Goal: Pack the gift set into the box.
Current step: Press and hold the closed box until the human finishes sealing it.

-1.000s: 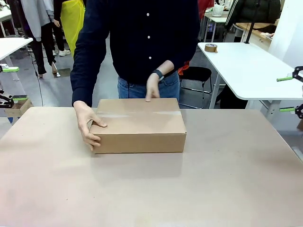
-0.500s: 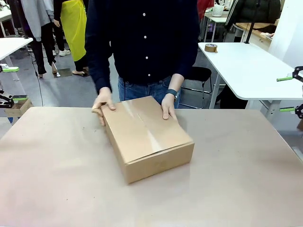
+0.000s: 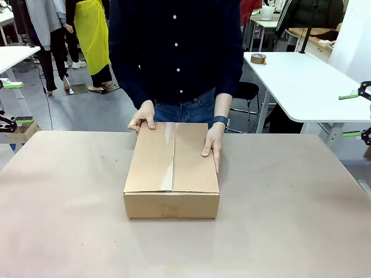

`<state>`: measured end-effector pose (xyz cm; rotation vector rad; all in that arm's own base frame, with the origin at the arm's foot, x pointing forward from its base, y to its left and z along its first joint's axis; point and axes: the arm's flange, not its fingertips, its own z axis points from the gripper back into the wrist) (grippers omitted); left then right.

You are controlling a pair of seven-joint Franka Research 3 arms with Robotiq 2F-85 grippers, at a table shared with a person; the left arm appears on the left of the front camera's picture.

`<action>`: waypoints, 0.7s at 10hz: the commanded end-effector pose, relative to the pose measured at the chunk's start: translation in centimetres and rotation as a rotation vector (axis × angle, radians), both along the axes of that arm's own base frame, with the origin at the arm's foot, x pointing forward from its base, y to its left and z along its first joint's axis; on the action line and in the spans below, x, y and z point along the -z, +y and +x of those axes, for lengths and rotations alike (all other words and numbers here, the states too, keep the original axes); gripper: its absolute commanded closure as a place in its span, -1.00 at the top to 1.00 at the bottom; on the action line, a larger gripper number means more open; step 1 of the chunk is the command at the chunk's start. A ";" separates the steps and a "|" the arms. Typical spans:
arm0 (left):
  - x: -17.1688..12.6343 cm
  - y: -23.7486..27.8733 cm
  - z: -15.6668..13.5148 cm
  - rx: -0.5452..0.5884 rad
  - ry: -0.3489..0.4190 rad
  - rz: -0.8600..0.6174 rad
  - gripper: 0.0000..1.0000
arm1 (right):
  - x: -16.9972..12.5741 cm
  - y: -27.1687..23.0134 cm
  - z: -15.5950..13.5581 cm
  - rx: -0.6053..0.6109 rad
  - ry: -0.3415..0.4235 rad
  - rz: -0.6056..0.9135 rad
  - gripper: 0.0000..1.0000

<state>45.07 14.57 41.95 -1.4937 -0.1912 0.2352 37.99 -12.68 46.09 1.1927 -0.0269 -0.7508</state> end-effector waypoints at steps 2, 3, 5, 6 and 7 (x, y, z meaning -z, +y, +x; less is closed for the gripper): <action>-1.0 -4.0 1.1 0.212 -0.166 0.070 1.00 | -0.5 3.5 2.0 -0.131 -0.054 -0.080 1.00; -2.2 -9.1 2.4 0.373 -0.343 0.102 1.00 | -0.6 8.8 4.3 -0.339 -0.148 -0.158 1.00; -3.5 -18.7 3.4 0.555 -0.719 0.184 1.00 | 1.0 21.1 6.3 -0.753 -0.397 -0.226 1.00; -3.1 -22.0 3.3 0.630 -0.893 0.182 1.00 | 2.2 26.0 5.3 -0.885 -0.627 -0.265 1.00; -2.0 -23.9 2.9 0.653 -1.041 0.133 1.00 | 3.4 28.8 3.9 -0.868 -0.789 -0.317 1.00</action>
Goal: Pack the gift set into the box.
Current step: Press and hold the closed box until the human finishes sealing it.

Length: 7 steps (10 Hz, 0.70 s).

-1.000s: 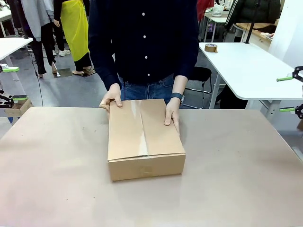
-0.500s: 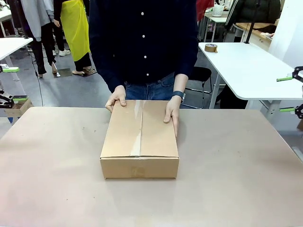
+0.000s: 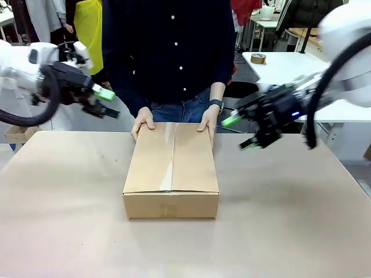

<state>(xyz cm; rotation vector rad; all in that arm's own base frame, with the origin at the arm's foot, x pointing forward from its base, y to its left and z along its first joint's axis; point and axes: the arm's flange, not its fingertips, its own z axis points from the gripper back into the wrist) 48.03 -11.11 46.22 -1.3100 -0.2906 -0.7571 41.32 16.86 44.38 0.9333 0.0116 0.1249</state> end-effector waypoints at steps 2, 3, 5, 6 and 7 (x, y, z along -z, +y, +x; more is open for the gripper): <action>0.0 0.0 0.0 0.000 0.000 0.000 1.00 | 0.0 0.0 0.0 0.000 0.000 0.000 1.00; 0.0 0.0 0.0 0.000 0.000 0.000 1.00 | 0.0 0.0 0.0 0.000 0.000 0.000 1.00; 1.2 -0.6 -0.1 0.026 -0.112 -0.013 1.00 | 0.8 1.1 -0.2 -0.055 -0.108 -0.024 1.00; 2.6 -3.4 0.4 -0.068 -0.418 0.017 1.00 | 1.2 4.1 1.5 -0.272 -0.490 0.049 1.00; 3.1 -5.0 0.3 -0.161 -0.680 -0.052 1.00 | 1.4 5.7 2.1 -0.459 -0.725 0.234 1.00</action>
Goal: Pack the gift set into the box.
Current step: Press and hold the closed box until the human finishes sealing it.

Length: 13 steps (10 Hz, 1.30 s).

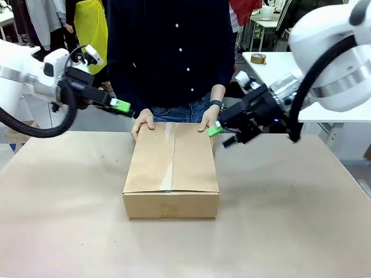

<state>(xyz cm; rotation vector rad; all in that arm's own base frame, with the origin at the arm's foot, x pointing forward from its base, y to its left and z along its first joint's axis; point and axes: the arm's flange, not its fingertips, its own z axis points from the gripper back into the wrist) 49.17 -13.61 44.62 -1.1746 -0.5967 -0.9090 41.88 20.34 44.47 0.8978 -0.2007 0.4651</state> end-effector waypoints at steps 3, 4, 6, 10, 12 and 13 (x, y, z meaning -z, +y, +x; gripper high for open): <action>2.2 -3.6 -1.0 -0.163 -0.578 -0.175 1.00 | 1.6 1.3 2.7 -0.556 -0.689 0.711 1.00; 2.0 -3.4 -1.0 -0.152 -0.568 -0.173 1.00 | 2.1 1.1 3.1 -0.570 -0.703 0.659 1.00; 1.3 -1.4 -0.8 -0.072 -0.456 -0.205 1.00 | 2.5 0.2 3.9 -0.455 -0.727 0.474 1.00; 2.2 -0.5 -2.1 0.086 -0.382 -0.212 1.00 | 2.8 0.0 2.9 -0.476 -0.709 0.472 1.00; 2.6 1.9 -3.2 0.203 -0.324 -0.199 1.00 | 3.6 0.0 2.6 -0.486 -0.683 0.495 1.00; 4.0 -0.1 -1.8 -0.034 -0.512 -0.186 1.00 | 5.9 1.5 3.7 -0.651 -0.676 0.455 1.00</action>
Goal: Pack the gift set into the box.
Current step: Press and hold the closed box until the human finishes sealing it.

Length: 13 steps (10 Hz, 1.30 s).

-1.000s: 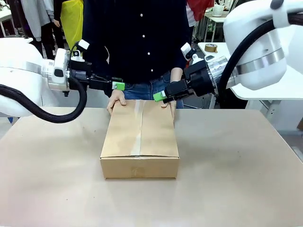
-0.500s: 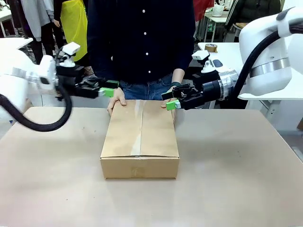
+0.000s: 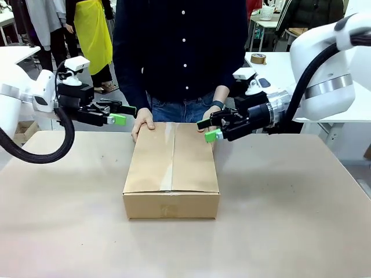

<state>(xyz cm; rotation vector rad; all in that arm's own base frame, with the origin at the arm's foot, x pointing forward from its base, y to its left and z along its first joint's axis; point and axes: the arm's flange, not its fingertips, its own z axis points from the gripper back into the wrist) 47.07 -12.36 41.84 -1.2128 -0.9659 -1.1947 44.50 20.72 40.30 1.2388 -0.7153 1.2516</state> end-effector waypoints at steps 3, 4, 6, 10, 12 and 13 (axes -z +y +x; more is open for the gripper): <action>7.7 -4.2 1.3 -0.186 -0.263 0.039 1.00 | 6.8 0.6 4.3 -0.069 -0.080 0.070 1.00; 9.0 -4.4 1.4 -0.135 -0.226 0.069 1.00 | 8.0 0.8 4.7 -0.039 -0.112 0.046 1.00; 9.7 -4.6 1.2 -0.033 -0.188 0.115 1.00 | 8.8 1.0 5.2 0.019 -0.160 0.046 1.00; 11.4 -3.8 1.5 0.055 -0.132 0.190 1.00 | 12.3 0.7 6.4 0.052 -0.219 -0.009 1.00; 12.4 -4.0 1.9 0.055 -0.118 0.212 1.00 | 13.1 0.6 6.9 0.067 -0.287 -0.013 1.00; 12.9 -4.2 2.1 0.039 -0.105 0.216 1.00 | 13.4 0.8 6.9 0.051 -0.278 -0.008 1.00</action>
